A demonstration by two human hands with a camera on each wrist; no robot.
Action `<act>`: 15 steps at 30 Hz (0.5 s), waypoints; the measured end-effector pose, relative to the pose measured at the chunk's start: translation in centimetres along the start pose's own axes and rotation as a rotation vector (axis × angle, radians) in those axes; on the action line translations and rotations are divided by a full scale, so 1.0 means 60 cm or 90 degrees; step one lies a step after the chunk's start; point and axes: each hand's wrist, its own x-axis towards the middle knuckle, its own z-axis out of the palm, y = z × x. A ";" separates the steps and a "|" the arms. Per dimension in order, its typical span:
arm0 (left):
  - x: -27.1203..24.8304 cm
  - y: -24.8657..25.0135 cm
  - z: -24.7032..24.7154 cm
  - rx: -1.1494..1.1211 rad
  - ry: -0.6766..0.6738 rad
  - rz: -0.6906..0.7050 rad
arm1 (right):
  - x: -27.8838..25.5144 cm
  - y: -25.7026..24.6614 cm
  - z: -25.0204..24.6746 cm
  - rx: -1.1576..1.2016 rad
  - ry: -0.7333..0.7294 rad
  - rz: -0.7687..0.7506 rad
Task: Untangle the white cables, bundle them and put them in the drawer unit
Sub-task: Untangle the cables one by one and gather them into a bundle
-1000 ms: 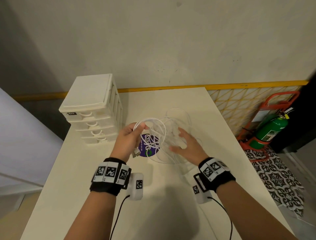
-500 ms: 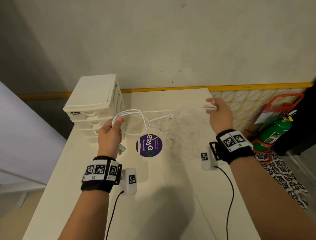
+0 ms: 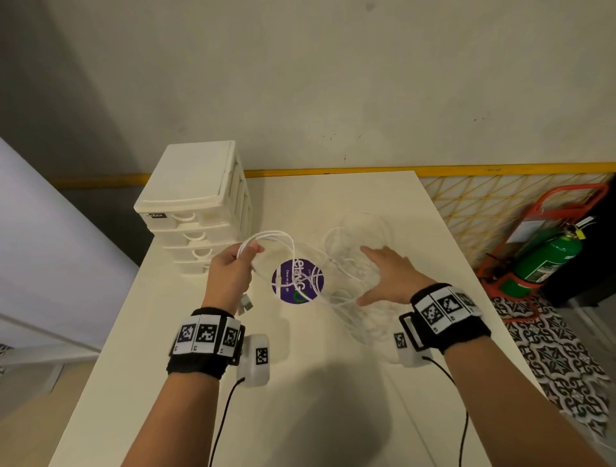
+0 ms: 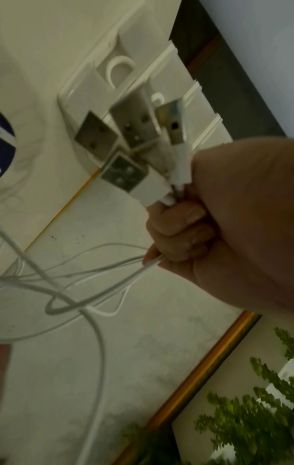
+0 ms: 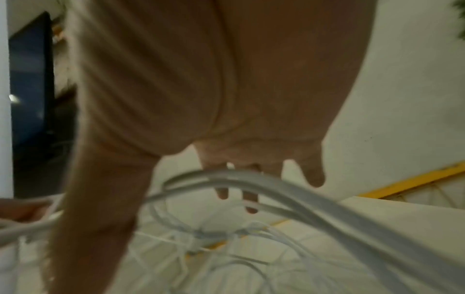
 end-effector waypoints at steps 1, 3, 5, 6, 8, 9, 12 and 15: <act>-0.002 -0.001 0.006 -0.003 -0.019 0.002 | -0.006 -0.010 -0.001 0.033 -0.014 -0.039; -0.007 0.001 0.019 -0.008 -0.050 0.011 | -0.015 -0.031 -0.005 0.095 -0.059 -0.101; -0.012 0.005 0.030 -0.016 -0.072 0.021 | -0.006 -0.043 0.003 0.164 -0.041 -0.174; -0.014 0.006 0.033 -0.018 -0.076 0.024 | -0.001 -0.049 0.009 0.186 0.010 -0.217; -0.015 0.004 0.035 -0.010 -0.067 0.029 | 0.012 -0.045 0.018 0.225 0.162 -0.223; -0.013 0.002 0.031 -0.003 -0.048 0.030 | 0.016 -0.036 0.018 0.254 0.232 -0.178; -0.005 -0.004 0.006 -0.001 0.051 0.000 | 0.016 0.011 0.014 0.346 0.339 -0.040; 0.000 -0.010 -0.012 -0.020 0.081 -0.042 | 0.010 0.053 0.008 0.235 0.291 0.062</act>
